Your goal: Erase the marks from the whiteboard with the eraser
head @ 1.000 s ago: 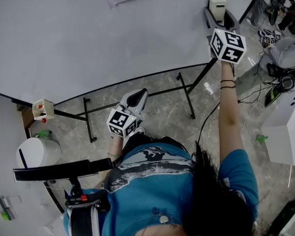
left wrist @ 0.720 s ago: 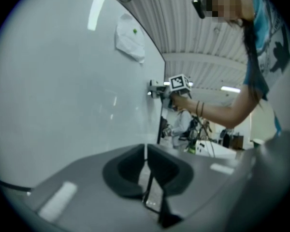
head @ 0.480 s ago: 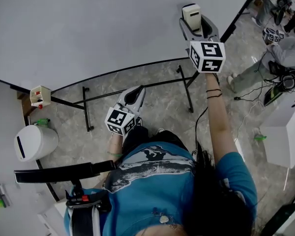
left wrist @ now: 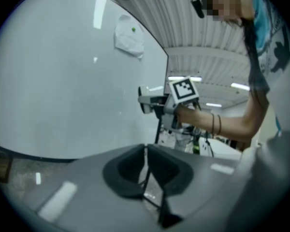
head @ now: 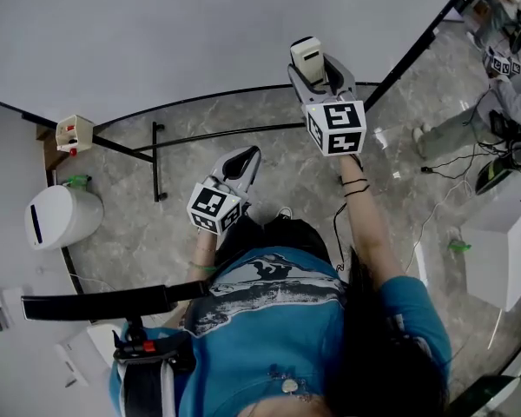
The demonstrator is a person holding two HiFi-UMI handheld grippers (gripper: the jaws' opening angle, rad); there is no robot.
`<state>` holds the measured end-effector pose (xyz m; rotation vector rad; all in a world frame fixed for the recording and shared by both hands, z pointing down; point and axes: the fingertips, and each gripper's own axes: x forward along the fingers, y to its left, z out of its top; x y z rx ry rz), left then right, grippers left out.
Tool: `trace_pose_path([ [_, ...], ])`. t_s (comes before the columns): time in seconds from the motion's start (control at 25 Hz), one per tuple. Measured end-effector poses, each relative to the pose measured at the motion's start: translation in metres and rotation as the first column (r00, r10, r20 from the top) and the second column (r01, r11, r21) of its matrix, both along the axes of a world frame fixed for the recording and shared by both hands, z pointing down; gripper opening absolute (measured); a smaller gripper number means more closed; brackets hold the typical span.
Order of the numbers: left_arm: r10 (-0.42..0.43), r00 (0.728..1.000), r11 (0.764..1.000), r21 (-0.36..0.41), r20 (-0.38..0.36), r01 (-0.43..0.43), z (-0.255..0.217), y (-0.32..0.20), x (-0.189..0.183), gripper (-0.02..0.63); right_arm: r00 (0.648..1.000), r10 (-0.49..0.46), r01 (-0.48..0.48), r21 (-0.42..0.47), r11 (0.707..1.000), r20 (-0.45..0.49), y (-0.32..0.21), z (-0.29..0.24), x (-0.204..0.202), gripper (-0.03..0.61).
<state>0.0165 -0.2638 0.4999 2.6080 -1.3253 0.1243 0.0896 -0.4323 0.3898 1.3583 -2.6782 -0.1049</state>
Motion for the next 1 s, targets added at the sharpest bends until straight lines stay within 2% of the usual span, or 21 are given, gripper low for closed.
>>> trace_pose_path([
  [0.12, -0.013, 1.000, 1.000, 0.009, -0.003, 0.013, -0.004, 0.002, -0.006, 0.005, 0.999, -0.035, 0.035, -0.038, 0.999, 0.001, 0.018, 0.018, -0.018, 0.262],
  [0.28, -0.035, 0.999, 0.999, -0.020, 0.003, 0.035, 0.003, 0.014, -0.020, 0.005, 0.997, -0.077, 0.075, -0.072, 0.995, -0.022, 0.043, 0.039, -0.042, 0.262],
  [0.48, -0.067, 0.998, 0.998, -0.011, -0.004, 0.067, 0.004, 0.037, -0.057, 0.005, 0.994, -0.102, 0.098, -0.112, 0.989, -0.028, 0.080, 0.059, -0.081, 0.262],
  [0.76, -0.105, 0.994, 0.994, 0.016, -0.028, 0.105, -0.002, 0.101, -0.123, 0.005, 0.996, -0.091, 0.086, -0.157, 0.984, -0.026, 0.162, 0.072, -0.135, 0.262],
  [1.0, -0.075, 0.996, 0.997, 0.027, -0.042, 0.076, -0.007, 0.171, -0.160, 0.005, 0.998, -0.069, 0.068, -0.193, 0.979, 0.004, 0.249, 0.071, -0.174, 0.262],
])
